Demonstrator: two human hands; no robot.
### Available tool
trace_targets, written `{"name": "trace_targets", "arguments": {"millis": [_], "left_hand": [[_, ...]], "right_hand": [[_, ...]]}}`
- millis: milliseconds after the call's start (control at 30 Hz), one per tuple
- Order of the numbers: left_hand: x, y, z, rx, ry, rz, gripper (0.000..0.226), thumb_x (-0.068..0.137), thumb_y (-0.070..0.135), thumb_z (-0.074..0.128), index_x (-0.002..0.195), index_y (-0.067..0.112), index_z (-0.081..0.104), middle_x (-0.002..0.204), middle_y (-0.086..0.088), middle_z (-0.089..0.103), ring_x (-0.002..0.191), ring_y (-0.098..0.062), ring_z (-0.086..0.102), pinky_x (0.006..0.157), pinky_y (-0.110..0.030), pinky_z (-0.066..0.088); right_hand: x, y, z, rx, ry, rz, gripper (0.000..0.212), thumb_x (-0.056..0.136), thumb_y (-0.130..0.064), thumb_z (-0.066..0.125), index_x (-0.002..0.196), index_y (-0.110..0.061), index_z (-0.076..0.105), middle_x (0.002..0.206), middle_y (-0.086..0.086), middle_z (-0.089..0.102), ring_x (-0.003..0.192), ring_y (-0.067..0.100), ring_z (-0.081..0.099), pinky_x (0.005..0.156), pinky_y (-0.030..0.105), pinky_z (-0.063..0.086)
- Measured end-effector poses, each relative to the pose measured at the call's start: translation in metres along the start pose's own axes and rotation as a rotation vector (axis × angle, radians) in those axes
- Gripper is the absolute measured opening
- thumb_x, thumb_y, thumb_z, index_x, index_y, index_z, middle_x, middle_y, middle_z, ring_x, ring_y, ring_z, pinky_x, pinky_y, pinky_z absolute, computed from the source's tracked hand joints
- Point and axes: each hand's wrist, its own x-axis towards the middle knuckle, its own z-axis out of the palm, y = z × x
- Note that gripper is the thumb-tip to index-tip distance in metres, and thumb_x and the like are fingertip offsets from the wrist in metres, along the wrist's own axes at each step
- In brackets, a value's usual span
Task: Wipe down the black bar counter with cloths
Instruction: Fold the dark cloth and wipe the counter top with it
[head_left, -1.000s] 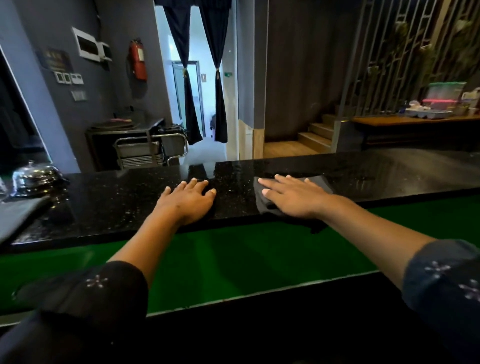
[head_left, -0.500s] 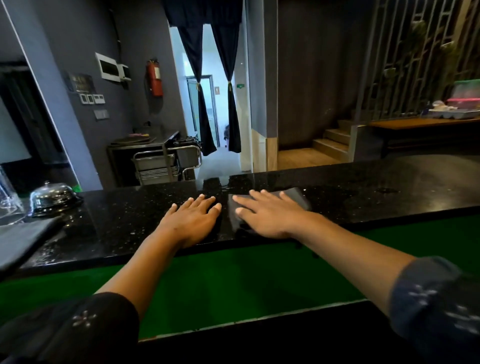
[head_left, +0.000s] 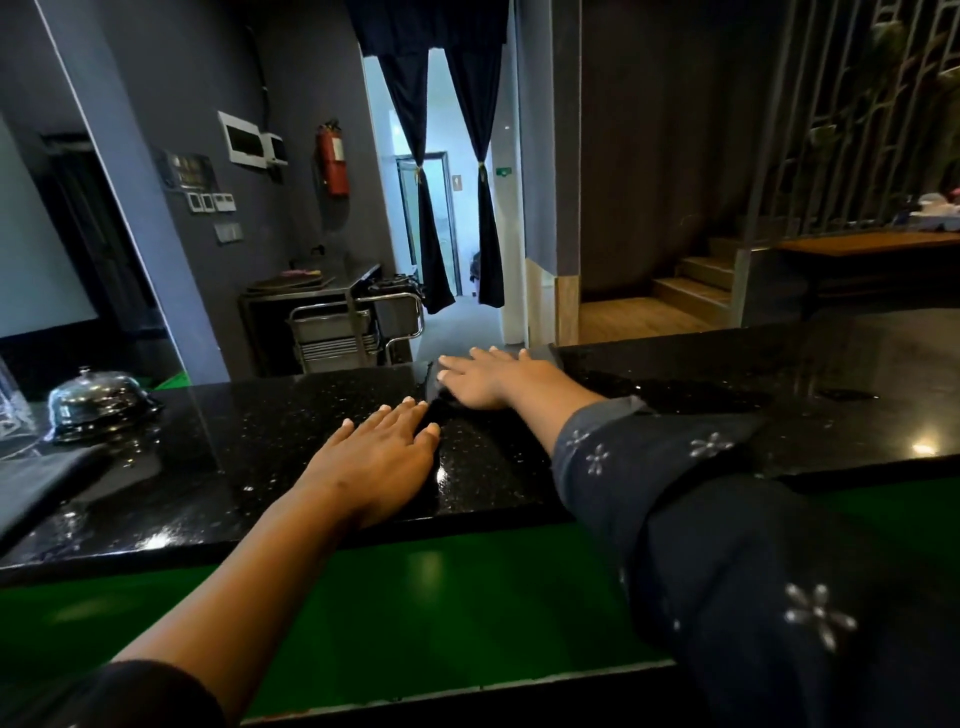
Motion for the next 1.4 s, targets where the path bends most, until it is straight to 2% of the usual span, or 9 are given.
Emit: {"name": "trace_targets", "arguments": {"millis": [233,333,433,633,767,933,1067,1300,1400], "left_hand": [[0.001,0.0,0.001,-0.02,0.005,0.007,0.055,0.101,0.045,0.014,0.153,0.028,0.005,0.16,0.009,0.002,0.147,-0.009,-0.001,0.119,-0.04,-0.002],[0.003,0.001,0.003,-0.016,0.012,-0.005,0.055,0.101,0.045,0.015,0.153,0.027,0.006,0.161,0.009,0.002,0.147,-0.01,-0.001,0.119,-0.04,-0.002],[0.003,0.001,0.004,-0.025,0.003,-0.01,0.055,0.101,0.044,0.015,0.153,0.027,0.007,0.161,0.009,0.001,0.147,-0.01,-0.001,0.12,-0.04,-0.002],[-0.002,0.004,-0.001,-0.022,-0.012,-0.016,0.053,0.102,0.04,0.011,0.153,0.025,0.008,0.161,0.007,0.003,0.147,-0.012,0.002,0.119,-0.042,-0.001],[-0.007,0.006,-0.004,-0.035,-0.016,-0.006,0.053,0.102,0.039,0.005,0.153,0.025,0.007,0.161,0.007,0.002,0.147,-0.012,0.002,0.119,-0.042,-0.001],[-0.004,0.006,0.001,-0.06,-0.007,-0.015,0.056,0.101,0.044,0.007,0.153,0.026,0.01,0.161,0.006,0.003,0.147,-0.014,0.001,0.119,-0.043,-0.002],[0.001,0.006,0.002,-0.08,0.01,-0.021,0.055,0.1,0.045,0.008,0.153,0.027,0.012,0.161,0.007,0.003,0.148,-0.014,0.002,0.118,-0.043,-0.003],[0.005,0.005,0.003,-0.067,0.005,-0.027,0.056,0.101,0.039,0.006,0.153,0.021,0.01,0.161,0.003,0.004,0.148,-0.016,0.003,0.119,-0.044,-0.001],[0.006,0.002,0.002,-0.069,0.007,-0.032,0.056,0.101,0.037,0.005,0.154,0.019,0.008,0.161,0.001,0.005,0.148,-0.015,0.002,0.119,-0.044,-0.001]], "right_hand": [[0.002,0.131,-0.02,-0.021,0.025,0.321,0.054,0.101,-0.054,0.016,0.154,-0.042,0.014,0.165,0.008,0.005,0.15,0.034,0.002,0.115,0.064,-0.002],[-0.008,0.154,-0.02,0.001,0.011,0.44,0.057,0.099,-0.06,0.014,0.153,-0.045,0.01,0.165,0.005,-0.002,0.15,0.032,-0.003,0.115,0.062,-0.006],[-0.019,0.121,-0.016,0.014,0.032,0.385,0.056,0.1,-0.058,0.015,0.153,-0.044,0.01,0.165,0.008,-0.003,0.15,0.034,-0.004,0.115,0.063,-0.007],[-0.048,0.003,0.004,0.004,0.016,0.038,0.057,0.1,-0.056,0.015,0.155,-0.041,0.007,0.165,0.008,-0.003,0.15,0.033,-0.004,0.117,0.06,-0.006],[-0.089,0.013,0.013,-0.01,0.004,-0.106,0.056,0.099,-0.062,0.013,0.152,-0.048,0.008,0.165,0.0,0.001,0.151,0.025,0.001,0.118,0.053,-0.004],[-0.107,0.097,0.001,0.042,0.025,0.141,0.053,0.099,-0.061,0.014,0.151,-0.05,0.009,0.165,-0.002,0.002,0.151,0.025,0.001,0.118,0.053,-0.002],[-0.084,0.096,-0.005,0.043,0.036,0.288,0.054,0.1,-0.058,0.012,0.153,-0.046,0.007,0.165,0.003,-0.001,0.151,0.028,-0.003,0.118,0.055,-0.006],[-0.044,-0.019,0.012,0.014,0.039,0.014,0.054,0.101,-0.054,0.015,0.154,-0.044,0.008,0.165,0.006,-0.001,0.151,0.029,-0.003,0.118,0.057,-0.006],[-0.034,-0.029,0.009,0.02,0.012,-0.008,0.055,0.101,-0.055,0.018,0.154,-0.043,0.009,0.165,0.006,0.0,0.151,0.027,-0.003,0.118,0.057,-0.006]]}}
